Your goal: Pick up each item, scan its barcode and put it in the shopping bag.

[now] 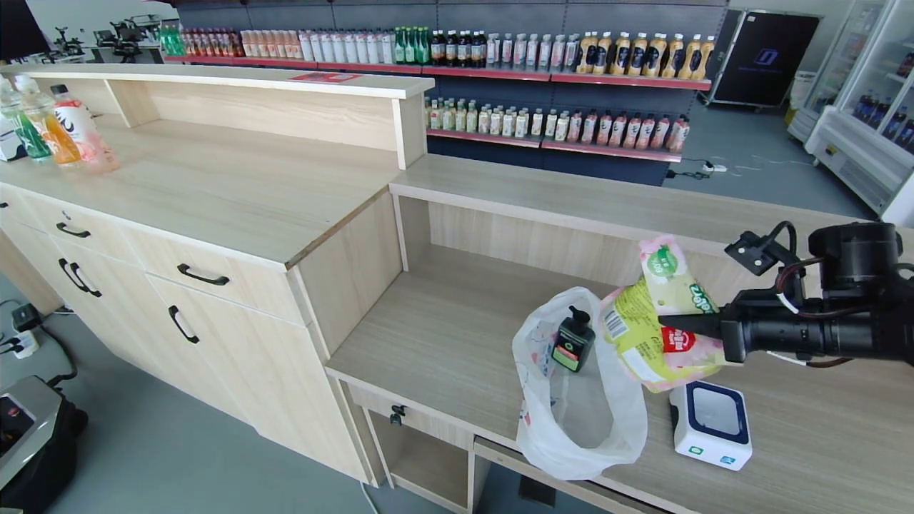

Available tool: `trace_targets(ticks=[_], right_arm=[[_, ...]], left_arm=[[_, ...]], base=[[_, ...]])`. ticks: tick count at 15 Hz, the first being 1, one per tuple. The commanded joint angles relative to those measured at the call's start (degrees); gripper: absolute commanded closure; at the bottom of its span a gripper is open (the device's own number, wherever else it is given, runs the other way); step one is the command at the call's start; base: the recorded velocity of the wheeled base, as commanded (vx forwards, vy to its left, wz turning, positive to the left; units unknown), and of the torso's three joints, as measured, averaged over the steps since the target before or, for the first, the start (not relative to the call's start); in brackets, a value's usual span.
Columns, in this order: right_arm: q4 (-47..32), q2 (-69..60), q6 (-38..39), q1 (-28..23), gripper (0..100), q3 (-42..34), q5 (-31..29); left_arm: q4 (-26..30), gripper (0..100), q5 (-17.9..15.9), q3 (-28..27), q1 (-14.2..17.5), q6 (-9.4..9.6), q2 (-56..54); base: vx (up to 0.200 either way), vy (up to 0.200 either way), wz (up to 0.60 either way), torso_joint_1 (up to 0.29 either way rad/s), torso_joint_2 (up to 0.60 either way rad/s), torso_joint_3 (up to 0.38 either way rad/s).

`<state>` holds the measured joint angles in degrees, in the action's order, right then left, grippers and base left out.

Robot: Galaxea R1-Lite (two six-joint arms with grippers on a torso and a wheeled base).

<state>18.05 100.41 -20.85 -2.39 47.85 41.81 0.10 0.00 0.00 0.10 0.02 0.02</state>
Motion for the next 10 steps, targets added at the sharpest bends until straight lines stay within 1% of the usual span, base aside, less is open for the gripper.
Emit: trace_targets(ticks=[1, 2, 4, 6, 10], right_arm=[[2.5, 3.2, -0.2, 2.3, 100, -2.4, -0.3], [5.1, 4.1, -0.2, 3.0, 100, -4.3, -0.3], [6.1, 5.3, -0.2, 3.1, 100, -4.4, -0.2], [10.9, 6.1, -0.6, 2.7, 100, -6.4, -0.2], [13.3, 8.7, -0.6, 2.8, 100, -6.5, 0.0]], left_arm=[[0.0, 0, 0.0, 0.0, 0.0, -0.02, 0.0], [0.1, 0, 0.0, 0.0, 0.0, -0.02, 0.0], [0.1, 0, 0.0, 0.0, 0.0, -0.02, 0.0], [0.0, 0, 0.0, 0.0, 0.0, -0.02, 0.0], [0.0, 0, 0.0, 0.0, 0.0, 0.06, 0.0]], base=[[0.0, 0.0, 0.0, 0.0, 0.0, 0.0], [0.0, 0.0, 0.0, 0.0, 0.0, 0.0], [0.0, 0.0, 0.0, 0.0, 0.0, 0.0], [0.0, 0.0, 0.0, 0.0, 0.0, 0.0], [0.0, 0.0, 0.0, 0.0, 0.0, 0.0]])
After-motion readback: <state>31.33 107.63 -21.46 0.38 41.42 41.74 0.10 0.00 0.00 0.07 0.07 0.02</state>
